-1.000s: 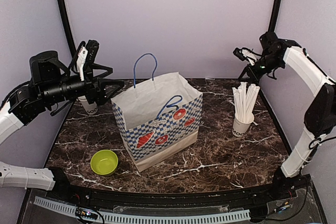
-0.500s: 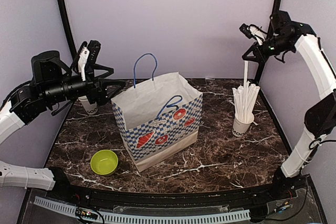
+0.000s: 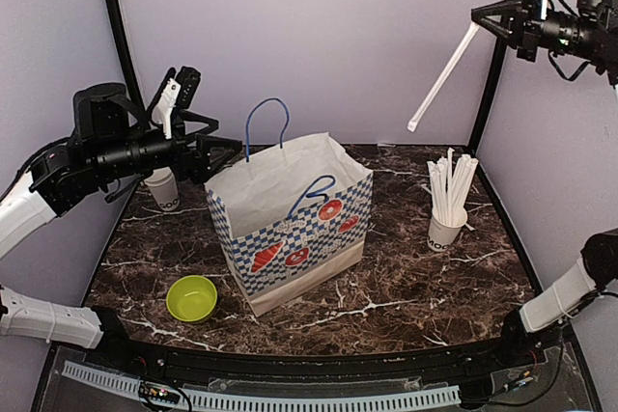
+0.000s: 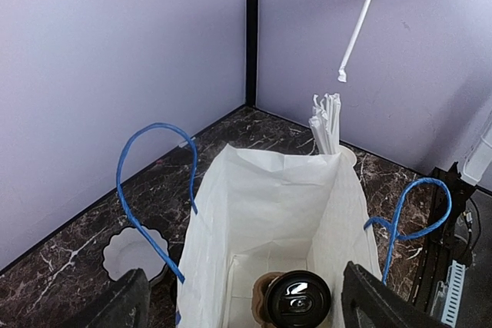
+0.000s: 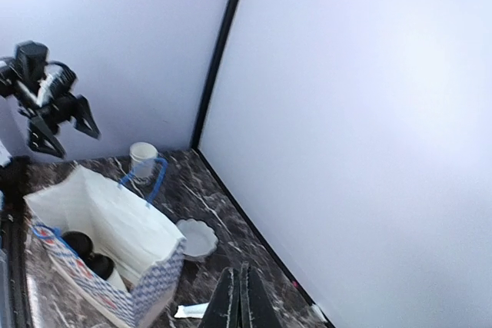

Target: Pack the takeout coffee

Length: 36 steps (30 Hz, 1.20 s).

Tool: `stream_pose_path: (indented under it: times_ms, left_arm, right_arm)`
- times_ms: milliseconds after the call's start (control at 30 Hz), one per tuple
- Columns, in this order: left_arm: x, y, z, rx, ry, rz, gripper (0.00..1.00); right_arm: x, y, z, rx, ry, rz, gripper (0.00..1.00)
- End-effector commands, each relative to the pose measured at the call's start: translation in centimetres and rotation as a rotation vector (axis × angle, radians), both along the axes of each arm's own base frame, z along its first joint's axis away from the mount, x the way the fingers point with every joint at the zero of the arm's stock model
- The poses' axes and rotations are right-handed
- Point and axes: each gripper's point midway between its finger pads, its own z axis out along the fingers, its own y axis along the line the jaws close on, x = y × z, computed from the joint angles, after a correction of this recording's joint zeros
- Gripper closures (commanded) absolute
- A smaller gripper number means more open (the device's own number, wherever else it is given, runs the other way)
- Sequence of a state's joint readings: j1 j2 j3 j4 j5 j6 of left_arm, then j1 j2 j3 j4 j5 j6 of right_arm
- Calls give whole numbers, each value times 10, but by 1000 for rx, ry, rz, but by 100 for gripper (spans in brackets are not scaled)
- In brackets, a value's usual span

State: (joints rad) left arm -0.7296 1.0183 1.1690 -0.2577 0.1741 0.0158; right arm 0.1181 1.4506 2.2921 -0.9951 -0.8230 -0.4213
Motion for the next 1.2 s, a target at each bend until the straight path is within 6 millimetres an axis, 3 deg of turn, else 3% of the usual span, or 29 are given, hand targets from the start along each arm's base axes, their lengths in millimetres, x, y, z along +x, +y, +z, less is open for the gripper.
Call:
stream_pose_path:
  times_ms: [0,200,433,667,867,1000,1033,1100,1167]
  left_arm:
    - [2,4,28,-55,-54,29,11]
    - [-1,11,32,-60,-61,50,12]
    - [-10,25,39,-78,-85,75,12]
    - [-14,30,38,-79,-87,77,12]
    - [-18,37,36,-83,-94,95,12]
    - [-19,38,31,-76,-89,97,11]
    - [-19,38,30,-75,-89,95,11]
    - [-19,37,27,-69,-88,93,11]
    - [-18,37,24,-63,-85,96,11]
  right_arm:
    - [-22,28,39,208,35,312,100]
    - [-24,56,43,309,175,586,100]
    - [9,108,11,334,300,655,100]
    - [35,177,-40,308,415,669,100]
    - [9,234,-104,227,545,729,100]
    - [-7,250,-147,192,625,730,100]
    - [-9,253,-157,181,647,724,95]
    - [-11,253,-172,157,674,712,61]
    - [-6,245,-175,139,660,688,49]
